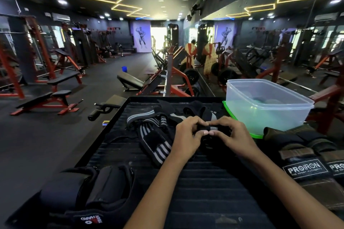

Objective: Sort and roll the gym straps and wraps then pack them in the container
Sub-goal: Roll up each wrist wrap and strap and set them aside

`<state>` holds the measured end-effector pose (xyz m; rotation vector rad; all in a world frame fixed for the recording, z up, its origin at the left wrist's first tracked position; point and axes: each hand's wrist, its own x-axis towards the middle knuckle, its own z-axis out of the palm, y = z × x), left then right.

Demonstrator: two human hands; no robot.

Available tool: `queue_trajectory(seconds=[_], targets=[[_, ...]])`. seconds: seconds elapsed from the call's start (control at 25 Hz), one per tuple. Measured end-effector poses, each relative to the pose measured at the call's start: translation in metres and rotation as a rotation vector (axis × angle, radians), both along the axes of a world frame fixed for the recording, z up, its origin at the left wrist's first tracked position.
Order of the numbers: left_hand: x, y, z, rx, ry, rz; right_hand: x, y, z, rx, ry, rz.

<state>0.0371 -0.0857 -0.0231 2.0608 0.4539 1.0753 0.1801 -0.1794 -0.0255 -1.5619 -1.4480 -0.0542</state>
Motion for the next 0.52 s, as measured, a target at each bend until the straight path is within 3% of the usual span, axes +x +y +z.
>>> queue_trajectory(seconds=[0.24, 0.52], targets=[[0.0000, -0.0012, 0.0010, 0.006, -0.015, 0.008, -0.0002, 0.0034, -0.0001, 0.029, 0.313, 0.136], [-0.0006, 0.0022, -0.0002, -0.036, 0.031, -0.014, 0.0063, 0.0046, -0.0027, 0.067, 0.230, 0.139]])
